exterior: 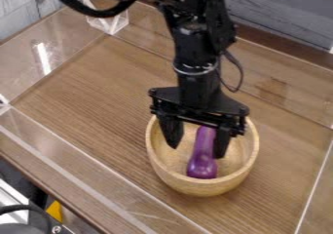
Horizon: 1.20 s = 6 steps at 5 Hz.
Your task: Remove the purple eggplant from inside the brown bowl and put it on the table
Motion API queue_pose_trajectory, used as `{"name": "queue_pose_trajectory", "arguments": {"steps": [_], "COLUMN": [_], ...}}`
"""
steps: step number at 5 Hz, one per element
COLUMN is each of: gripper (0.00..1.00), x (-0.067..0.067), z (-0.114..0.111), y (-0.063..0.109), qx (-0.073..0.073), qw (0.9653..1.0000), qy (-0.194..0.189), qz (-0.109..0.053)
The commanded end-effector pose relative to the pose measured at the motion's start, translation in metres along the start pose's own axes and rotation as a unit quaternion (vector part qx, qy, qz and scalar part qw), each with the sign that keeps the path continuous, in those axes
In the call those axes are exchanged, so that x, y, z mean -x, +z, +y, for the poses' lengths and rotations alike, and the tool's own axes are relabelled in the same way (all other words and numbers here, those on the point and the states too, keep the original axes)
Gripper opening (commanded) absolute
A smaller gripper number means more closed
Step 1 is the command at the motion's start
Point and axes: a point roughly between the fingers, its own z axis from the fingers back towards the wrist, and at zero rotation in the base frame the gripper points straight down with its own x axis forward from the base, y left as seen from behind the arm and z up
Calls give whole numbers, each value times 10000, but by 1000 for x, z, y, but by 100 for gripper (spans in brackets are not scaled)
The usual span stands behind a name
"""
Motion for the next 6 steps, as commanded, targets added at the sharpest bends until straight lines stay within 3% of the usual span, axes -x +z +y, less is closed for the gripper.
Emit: {"name": "queue_pose_trajectory", "arguments": {"steps": [1,3,6], "gripper": [100,100,100], "x": [-13,-22,-16], "z": [1,4,16], "y": [8,0,-22], "qx": [66,57,-43], "qw": [9993,9979,9951], "qy": [236,567,928], "qz": [-270,-321,-326]}}
